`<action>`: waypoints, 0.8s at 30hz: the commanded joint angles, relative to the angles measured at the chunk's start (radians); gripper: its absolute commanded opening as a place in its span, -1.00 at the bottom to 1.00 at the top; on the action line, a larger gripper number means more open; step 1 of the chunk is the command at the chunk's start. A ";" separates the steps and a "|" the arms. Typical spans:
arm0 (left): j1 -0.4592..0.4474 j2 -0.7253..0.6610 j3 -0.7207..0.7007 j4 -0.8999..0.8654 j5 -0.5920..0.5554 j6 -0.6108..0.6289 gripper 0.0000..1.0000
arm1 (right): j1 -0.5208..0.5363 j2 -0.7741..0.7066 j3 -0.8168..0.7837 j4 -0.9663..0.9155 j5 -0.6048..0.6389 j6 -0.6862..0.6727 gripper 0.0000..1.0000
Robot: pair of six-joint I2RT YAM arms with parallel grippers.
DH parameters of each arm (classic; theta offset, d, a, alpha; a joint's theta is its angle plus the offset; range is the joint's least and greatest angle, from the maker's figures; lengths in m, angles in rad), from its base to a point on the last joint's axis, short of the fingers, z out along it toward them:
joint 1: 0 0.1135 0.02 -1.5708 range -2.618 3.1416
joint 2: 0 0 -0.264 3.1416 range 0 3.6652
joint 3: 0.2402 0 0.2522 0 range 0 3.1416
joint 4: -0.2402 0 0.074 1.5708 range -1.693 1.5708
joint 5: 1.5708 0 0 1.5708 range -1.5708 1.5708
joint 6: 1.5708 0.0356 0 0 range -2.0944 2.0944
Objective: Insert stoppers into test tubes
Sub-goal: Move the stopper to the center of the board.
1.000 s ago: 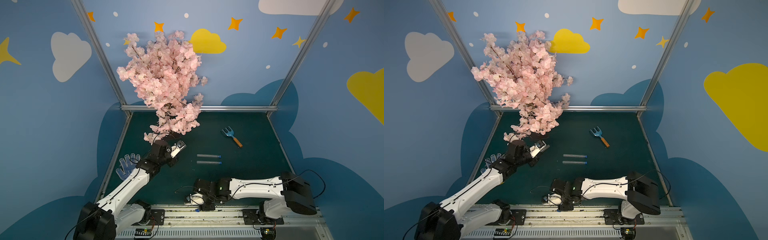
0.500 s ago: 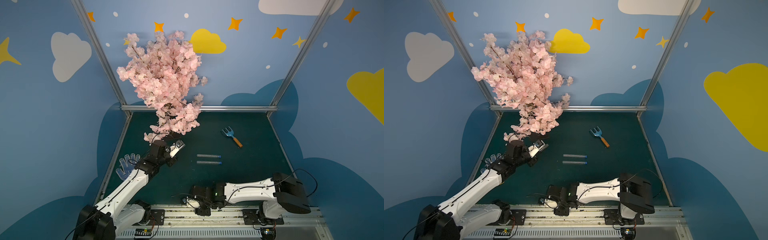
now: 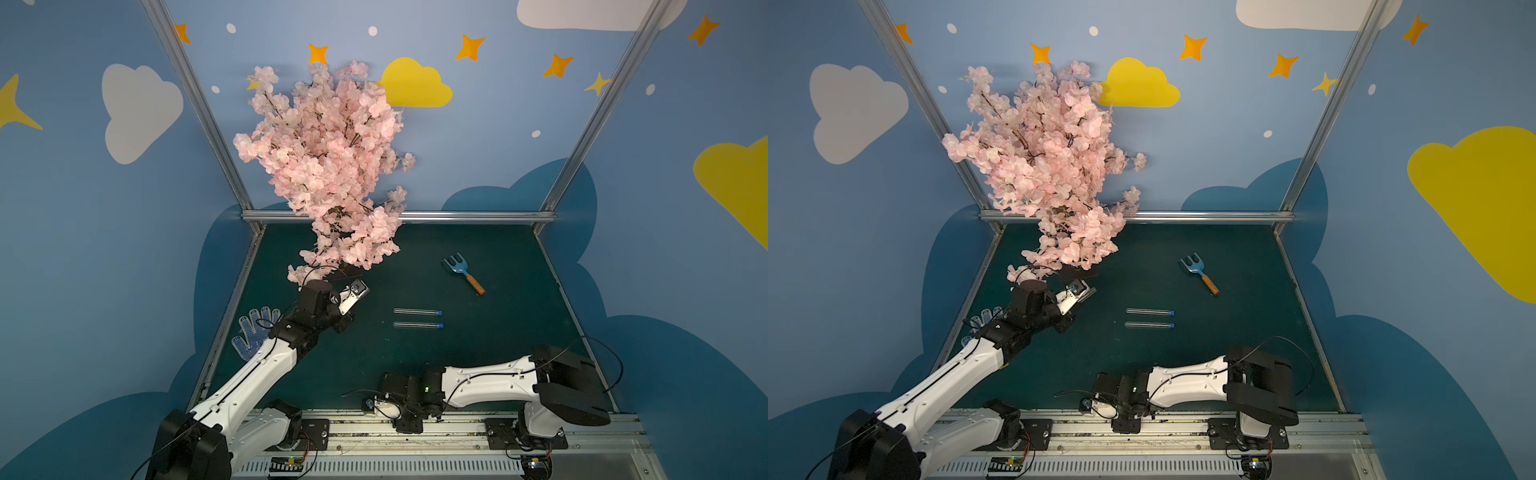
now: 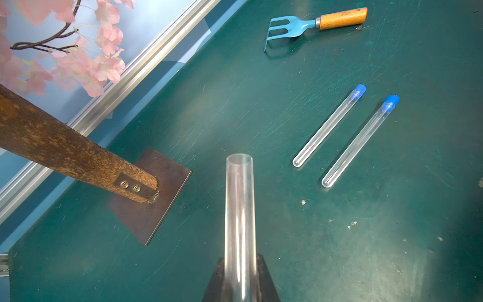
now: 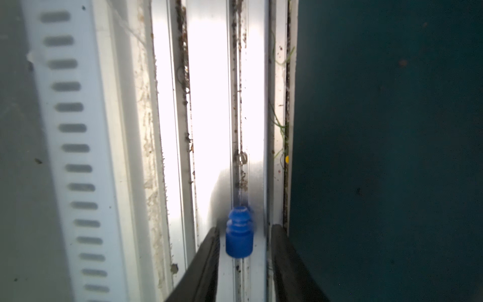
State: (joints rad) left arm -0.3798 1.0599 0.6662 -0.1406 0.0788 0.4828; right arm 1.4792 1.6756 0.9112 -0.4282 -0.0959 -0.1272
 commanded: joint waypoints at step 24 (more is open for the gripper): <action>0.008 -0.009 -0.003 -0.003 0.001 0.019 -0.95 | -0.007 0.015 0.014 -0.050 -0.021 -0.009 -0.94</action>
State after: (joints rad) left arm -0.3748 1.0599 0.6662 -0.1406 0.0780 0.4934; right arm 1.4742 1.6958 0.9405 -0.4393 -0.0914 -0.1360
